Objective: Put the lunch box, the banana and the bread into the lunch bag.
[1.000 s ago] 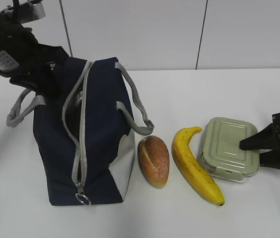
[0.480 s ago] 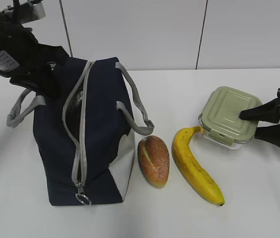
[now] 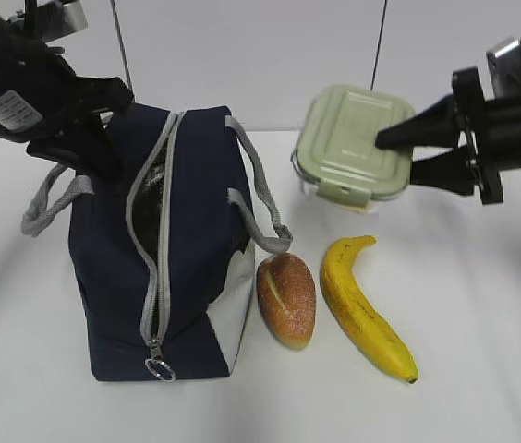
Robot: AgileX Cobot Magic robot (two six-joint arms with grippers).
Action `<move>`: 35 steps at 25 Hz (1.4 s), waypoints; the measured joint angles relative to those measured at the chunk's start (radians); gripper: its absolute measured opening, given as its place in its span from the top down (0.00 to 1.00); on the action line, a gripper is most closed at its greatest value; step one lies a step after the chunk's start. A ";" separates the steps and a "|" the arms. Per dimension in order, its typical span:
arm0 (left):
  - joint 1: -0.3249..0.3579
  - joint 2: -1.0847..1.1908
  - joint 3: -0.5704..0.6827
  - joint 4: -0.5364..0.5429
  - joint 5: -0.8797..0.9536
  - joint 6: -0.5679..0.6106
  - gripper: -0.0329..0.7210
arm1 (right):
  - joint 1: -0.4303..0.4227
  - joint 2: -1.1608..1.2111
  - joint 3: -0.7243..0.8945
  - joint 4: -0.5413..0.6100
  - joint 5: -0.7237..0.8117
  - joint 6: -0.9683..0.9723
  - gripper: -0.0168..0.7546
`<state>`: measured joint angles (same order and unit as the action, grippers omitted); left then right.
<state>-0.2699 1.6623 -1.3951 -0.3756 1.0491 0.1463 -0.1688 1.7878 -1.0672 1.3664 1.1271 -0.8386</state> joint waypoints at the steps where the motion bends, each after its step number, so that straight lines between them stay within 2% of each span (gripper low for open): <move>1: 0.000 0.000 0.000 -0.005 0.000 0.000 0.96 | 0.014 -0.015 -0.038 -0.010 0.004 0.034 0.50; 5: 0.000 0.000 0.000 -0.017 0.000 0.000 0.96 | 0.061 -0.047 -0.192 -0.046 0.019 0.189 0.50; 9: 0.000 0.000 0.000 -0.039 0.000 0.000 0.96 | 0.148 -0.047 -0.304 -0.081 0.029 0.300 0.50; 16: 0.000 0.000 0.000 -0.050 -0.003 0.000 0.96 | 0.285 -0.047 -0.347 -0.168 0.067 0.425 0.50; 24: 0.000 0.000 0.000 -0.057 -0.004 0.000 0.96 | 0.323 -0.047 -0.347 -0.233 0.044 0.484 0.50; 31: 0.000 0.000 0.000 -0.061 -0.004 0.000 0.96 | 0.329 -0.032 -0.350 -0.235 0.019 0.494 0.50; 35: 0.000 0.000 0.000 -0.064 -0.004 0.000 0.96 | 0.363 0.009 -0.350 -0.237 0.019 0.498 0.50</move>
<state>-0.2699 1.6623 -1.3951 -0.4392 1.0447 0.1463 0.1945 1.7971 -1.4169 1.1299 1.1456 -0.3404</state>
